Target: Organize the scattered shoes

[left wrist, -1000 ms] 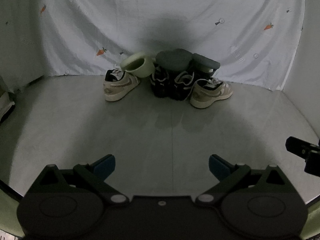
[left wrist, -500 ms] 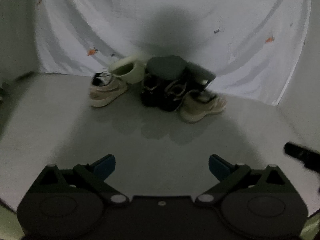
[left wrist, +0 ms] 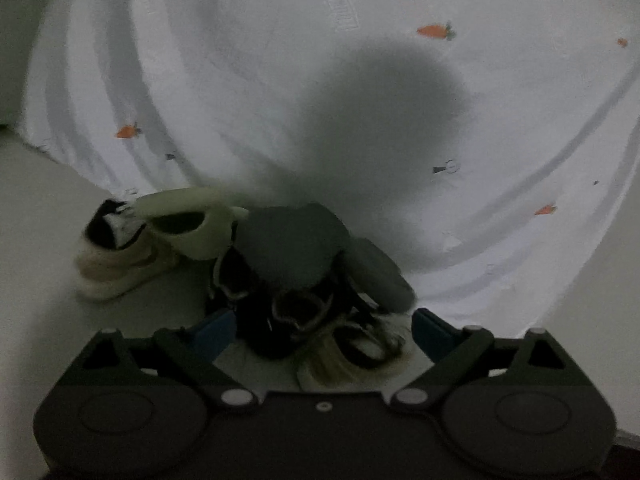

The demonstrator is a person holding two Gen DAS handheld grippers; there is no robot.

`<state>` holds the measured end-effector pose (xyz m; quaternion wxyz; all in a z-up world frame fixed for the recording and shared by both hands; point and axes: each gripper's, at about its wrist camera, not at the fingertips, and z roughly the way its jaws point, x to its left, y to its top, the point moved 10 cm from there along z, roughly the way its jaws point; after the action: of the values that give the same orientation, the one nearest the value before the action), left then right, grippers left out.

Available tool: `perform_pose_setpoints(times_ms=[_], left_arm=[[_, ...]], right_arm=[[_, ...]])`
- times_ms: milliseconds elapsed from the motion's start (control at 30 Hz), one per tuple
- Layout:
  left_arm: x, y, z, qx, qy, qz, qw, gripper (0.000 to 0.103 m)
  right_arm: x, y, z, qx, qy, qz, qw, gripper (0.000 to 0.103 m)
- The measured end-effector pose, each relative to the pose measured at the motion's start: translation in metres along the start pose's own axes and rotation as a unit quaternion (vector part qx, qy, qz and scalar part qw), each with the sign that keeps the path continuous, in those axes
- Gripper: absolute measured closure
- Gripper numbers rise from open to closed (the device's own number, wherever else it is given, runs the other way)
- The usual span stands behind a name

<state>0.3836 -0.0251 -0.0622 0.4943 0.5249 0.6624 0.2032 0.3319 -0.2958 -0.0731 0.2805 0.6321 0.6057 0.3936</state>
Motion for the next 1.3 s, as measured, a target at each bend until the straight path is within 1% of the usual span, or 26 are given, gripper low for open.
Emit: perform_pose_setpoints(times_ms=[67,167,300,333,400,433,500,533,567,600,633,700,733,767,833,867,900,933,967,1067,1100,1133,1167,1200,1233,1300], left_arm=[[0.011,0.01,0.035,0.007,0.009,-0.018,0.9998,0.01],[0.031,0.017,0.075,0.007,0.012,-0.051,0.9986,0.01],[0.043,0.022,0.109,0.017,0.003,-0.079,0.9967,0.011],[0.045,0.022,0.116,0.022,-0.001,-0.084,0.9962,0.014],[0.047,0.021,0.129,0.036,-0.011,-0.094,0.9949,0.024],[0.048,0.021,0.133,0.043,-0.011,-0.103,0.9937,0.031],[0.051,0.021,0.137,0.049,-0.012,-0.124,0.9909,0.036],[0.054,0.022,0.138,0.049,-0.013,-0.139,0.989,0.044],[0.057,0.022,0.136,0.045,-0.027,-0.172,0.9837,0.052],[0.06,0.023,0.135,0.041,-0.041,-0.203,0.9774,0.055],[0.06,0.023,0.133,0.039,-0.049,-0.219,0.9737,0.058],[0.058,0.028,0.123,0.024,-0.064,-0.25,0.966,0.063],[0.057,0.031,0.118,0.016,-0.072,-0.263,0.962,0.067],[0.053,0.037,0.111,0.005,-0.082,-0.265,0.9607,0.072],[0.04,0.05,0.096,-0.011,-0.105,-0.26,0.9598,0.077],[0.029,0.059,0.083,-0.022,-0.117,-0.252,0.9604,0.078],[0.023,0.064,0.075,-0.027,-0.119,-0.248,0.9611,0.078],[0.017,0.071,0.072,-0.029,-0.12,-0.247,0.9612,0.079],[0.008,0.077,0.054,-0.036,-0.12,-0.24,0.9627,0.079],[-0.001,0.081,0.018,-0.047,-0.103,-0.215,0.9701,0.079],[-0.001,0.079,0.001,-0.052,-0.102,-0.215,0.9699,0.079],[-0.001,0.076,-0.01,-0.055,-0.102,-0.218,0.9691,0.079],[0.001,0.069,-0.036,-0.059,-0.101,-0.226,0.967,0.079],[0.003,0.062,-0.051,-0.061,-0.099,-0.234,0.9653,0.079],[0.004,0.057,-0.061,-0.061,-0.097,-0.237,0.9648,0.079],[0.008,0.036,-0.1,-0.062,-0.085,-0.239,0.9653,0.079]], right_arm=[[-0.003,0.009,0.029,0.022,-0.001,0.008,1.0,0.0],[-0.005,0.007,0.054,0.039,0.001,0.015,0.999,0.0],[-0.006,-0.001,0.081,0.069,0.004,0.044,0.997,0.0],[-0.004,-0.002,0.087,0.073,0.008,0.049,0.996,0.0],[0.001,-0.004,0.095,0.078,0.006,0.043,0.996,0.001],[0.002,-0.005,0.099,0.081,0.004,0.038,0.996,0.001],[0.006,-0.007,0.102,0.085,0.003,0.031,0.996,0.001],[0.007,-0.007,0.101,0.086,0.005,0.031,0.996,0.002],[0.008,-0.007,0.1,0.086,0.006,0.031,0.996,0.002],[0.008,-0.007,0.099,0.085,0.005,0.03,0.996,0.002],[0.008,-0.007,0.098,0.083,0.004,0.029,0.996,0.002],[0.008,-0.005,0.092,0.077,0.0,0.025,0.997,0.003],[0.008,-0.003,0.09,0.074,-0.001,0.024,0.997,0.004],[0.008,-0.001,0.085,0.068,-0.002,0.023,0.997,0.004],[0.008,0.003,0.077,0.055,-0.004,0.021,0.998,0.004],[0.008,0.005,0.072,0.05,-0.007,0.02,0.999,0.004],[0.008,0.007,0.063,0.04,-0.01,0.018,0.999,0.004],[0.008,0.008,0.053,0.032,-0.012,0.017,0.999,0.004],[0.008,0.008,0.046,0.026,-0.013,0.018,0.999,0.004],[0.009,0.006,0.02,0.01,-0.017,0.019,1.0,0.004],[0.009,0.004,0.011,0.006,-0.017,0.019,1.0,0.004],[0.009,0.001,0.001,0.002,-0.018,0.018,1.0,0.004],[0.009,-0.003,-0.009,-0.001,-0.018,0.016,1.0,0.004],[0.009,-0.009,-0.02,-0.003,-0.018,0.013,1.0,0.004],[0.01,-0.016,-0.031,-0.004,-0.017,0.01,1.0,0.004],[0.01,-0.027,-0.045,-0.002,-0.014,0.005,1.0,0.004]])
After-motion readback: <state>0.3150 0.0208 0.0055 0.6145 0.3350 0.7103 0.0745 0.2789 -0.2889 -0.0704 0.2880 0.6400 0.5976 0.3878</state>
